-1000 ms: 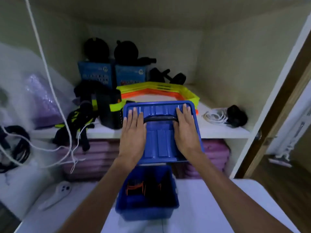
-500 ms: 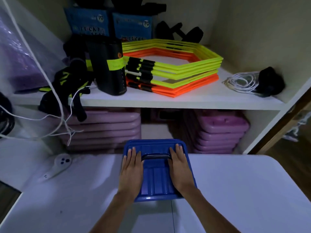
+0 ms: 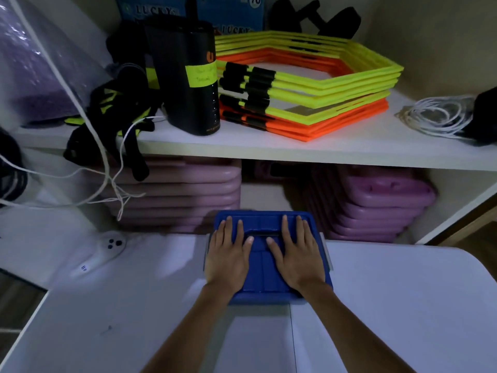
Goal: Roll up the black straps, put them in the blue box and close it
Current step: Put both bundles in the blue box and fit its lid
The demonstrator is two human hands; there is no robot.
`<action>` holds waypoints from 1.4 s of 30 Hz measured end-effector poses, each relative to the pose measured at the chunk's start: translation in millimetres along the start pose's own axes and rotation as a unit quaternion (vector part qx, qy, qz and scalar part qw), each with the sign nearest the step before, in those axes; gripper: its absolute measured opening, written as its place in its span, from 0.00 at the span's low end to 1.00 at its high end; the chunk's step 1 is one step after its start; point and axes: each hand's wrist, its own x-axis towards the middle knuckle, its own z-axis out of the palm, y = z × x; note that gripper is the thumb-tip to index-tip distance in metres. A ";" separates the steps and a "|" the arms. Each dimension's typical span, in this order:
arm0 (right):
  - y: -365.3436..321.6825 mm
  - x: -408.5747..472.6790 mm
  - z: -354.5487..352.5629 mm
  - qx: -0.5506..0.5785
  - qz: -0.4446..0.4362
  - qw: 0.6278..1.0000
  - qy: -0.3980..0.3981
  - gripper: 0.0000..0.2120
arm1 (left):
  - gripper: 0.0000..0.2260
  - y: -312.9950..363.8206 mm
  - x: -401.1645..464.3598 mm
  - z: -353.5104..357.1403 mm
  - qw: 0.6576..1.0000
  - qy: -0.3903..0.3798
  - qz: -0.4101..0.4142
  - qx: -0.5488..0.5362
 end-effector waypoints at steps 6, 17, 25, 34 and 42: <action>0.1 -2.5 3.1 -0.009 0.001 1.000 0.000 0.35 | 0.29 -7.8 -6.9 -10.1 0.996 0.027 -0.082 -0.022; -5.3 -8.7 2.3 -0.012 0.009 1.000 -0.005 0.30 | 0.35 -32.8 -11.1 -12.0 0.870 -0.039 -0.237 -0.429; -4.2 -8.7 2.9 -0.015 0.006 1.000 -0.005 0.33 | 0.31 -11.2 -13.7 -5.9 0.994 -0.023 -0.079 -0.068; 13.7 -14.5 -14.7 -0.022 -0.040 0.997 0.055 0.35 | 0.44 -19.0 -17.7 -0.3 1.000 -0.021 -0.019 0.006; 39.2 -17.7 -23.2 0.394 0.207 0.895 -0.019 0.45 | 0.37 -16.3 -17.9 -4.8 0.999 -0.029 -0.024 -0.009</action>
